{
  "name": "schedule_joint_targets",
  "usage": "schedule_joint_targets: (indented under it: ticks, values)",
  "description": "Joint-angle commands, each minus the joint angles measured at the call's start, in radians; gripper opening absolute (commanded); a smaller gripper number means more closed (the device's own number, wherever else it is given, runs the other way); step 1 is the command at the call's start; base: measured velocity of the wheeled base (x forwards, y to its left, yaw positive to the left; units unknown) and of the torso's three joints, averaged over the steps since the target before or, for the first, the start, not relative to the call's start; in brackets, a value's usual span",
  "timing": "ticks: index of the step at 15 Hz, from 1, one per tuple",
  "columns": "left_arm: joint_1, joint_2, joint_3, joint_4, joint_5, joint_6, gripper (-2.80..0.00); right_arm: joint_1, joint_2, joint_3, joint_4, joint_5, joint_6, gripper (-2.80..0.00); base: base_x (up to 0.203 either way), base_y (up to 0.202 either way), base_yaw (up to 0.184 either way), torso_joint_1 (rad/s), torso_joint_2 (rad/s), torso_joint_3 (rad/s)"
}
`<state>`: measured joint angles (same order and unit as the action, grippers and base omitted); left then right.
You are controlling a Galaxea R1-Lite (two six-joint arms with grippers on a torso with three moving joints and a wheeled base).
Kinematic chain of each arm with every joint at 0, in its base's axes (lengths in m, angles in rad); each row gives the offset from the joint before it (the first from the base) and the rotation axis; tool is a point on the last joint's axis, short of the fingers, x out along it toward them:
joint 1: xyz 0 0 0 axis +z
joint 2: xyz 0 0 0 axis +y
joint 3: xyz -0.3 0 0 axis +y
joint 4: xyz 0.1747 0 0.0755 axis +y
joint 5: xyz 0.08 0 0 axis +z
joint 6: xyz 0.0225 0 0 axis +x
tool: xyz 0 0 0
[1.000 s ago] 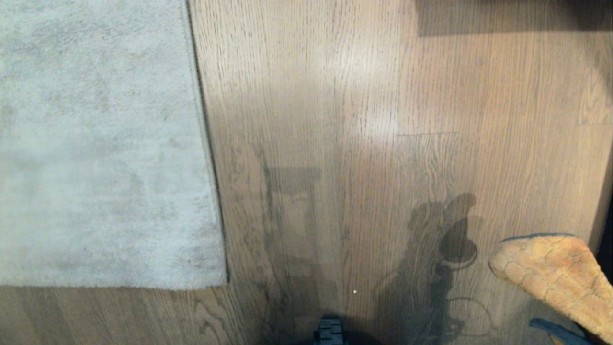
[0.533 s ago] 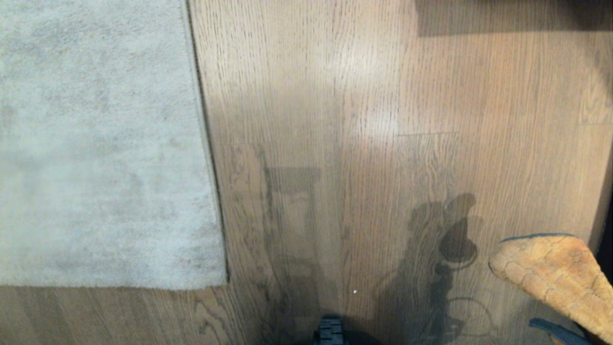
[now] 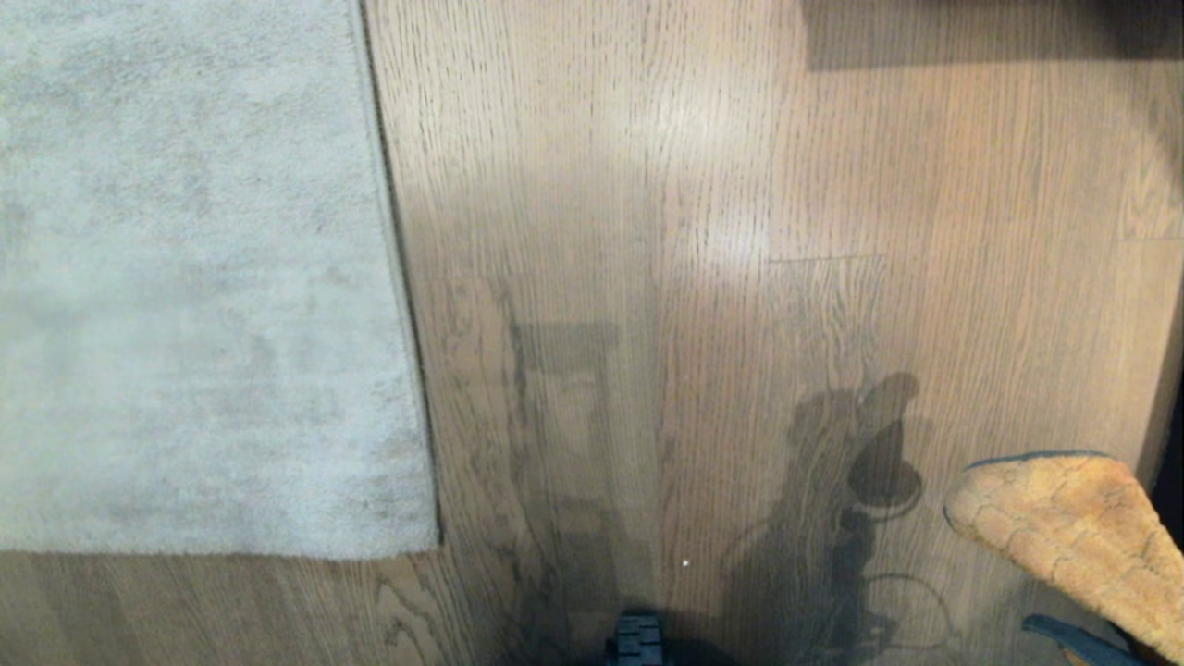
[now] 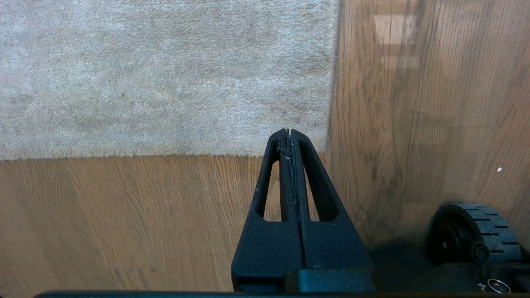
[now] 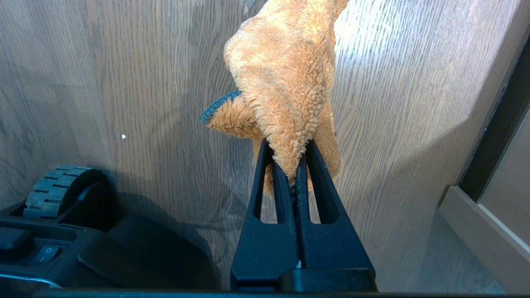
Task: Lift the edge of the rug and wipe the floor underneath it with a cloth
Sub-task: Lift up the carpet
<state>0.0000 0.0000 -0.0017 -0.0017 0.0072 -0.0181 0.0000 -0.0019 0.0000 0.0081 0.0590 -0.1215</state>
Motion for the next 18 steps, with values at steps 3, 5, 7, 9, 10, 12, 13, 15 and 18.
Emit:
schedule_joint_targets:
  ticks: [3,5,7,9,10,12,13,15,18]
  values:
    - [0.0,0.0,0.0,-0.001,0.0,0.0,-2.8,0.0,0.002,0.0,0.001,0.001,-0.001,-2.8,0.0,0.0,0.0,0.0,0.0,0.0]
    - [0.0,0.0,0.0,-0.003,-0.001,0.001,-2.8,0.0,0.002,0.0,0.0,0.001,-0.001,-2.8,0.0,0.0,0.0,0.0,0.0,0.0]
    - [0.0,0.0,0.0,-0.003,-0.001,0.003,-2.8,0.0,0.002,0.0,0.0,0.001,-0.001,-2.8,0.0,0.0,0.0,0.0,0.0,0.0]
    - [0.0,0.0,0.0,-0.003,-0.003,0.004,-2.8,0.0,0.002,0.0,0.0,0.001,-0.001,-2.8,0.0,0.0,0.0,0.0,0.0,0.0]
    - [0.0,0.0,0.0,-0.002,-0.003,0.004,-2.8,0.0,0.002,0.0,0.0,0.001,-0.001,-2.8,0.0,0.0,0.0,0.0,0.0,0.0]
    - [0.0,0.001,-0.019,-0.002,-0.005,-0.001,-2.8,0.0,0.002,0.0,0.0,0.001,-0.001,-2.8,0.0,0.0,0.0,0.0,0.0,0.0]
    - [0.0,0.006,-0.068,0.019,-0.006,-0.003,-2.8,0.0,0.002,0.0,0.0,0.001,-0.001,-2.8,0.0,0.0,0.0,0.0,0.0,0.0]
    - [0.0,0.017,-0.134,0.085,-0.018,-0.004,-2.8,0.0,0.002,0.0,0.001,0.001,-0.001,-2.8,0.0,0.0,0.0,0.0,0.0,0.0]
    - [0.0,0.061,-0.165,0.088,-0.045,-0.003,-2.8,0.0,0.002,0.0,0.0,0.001,-0.001,-2.8,0.0,0.0,0.0,0.0,0.0,0.0]
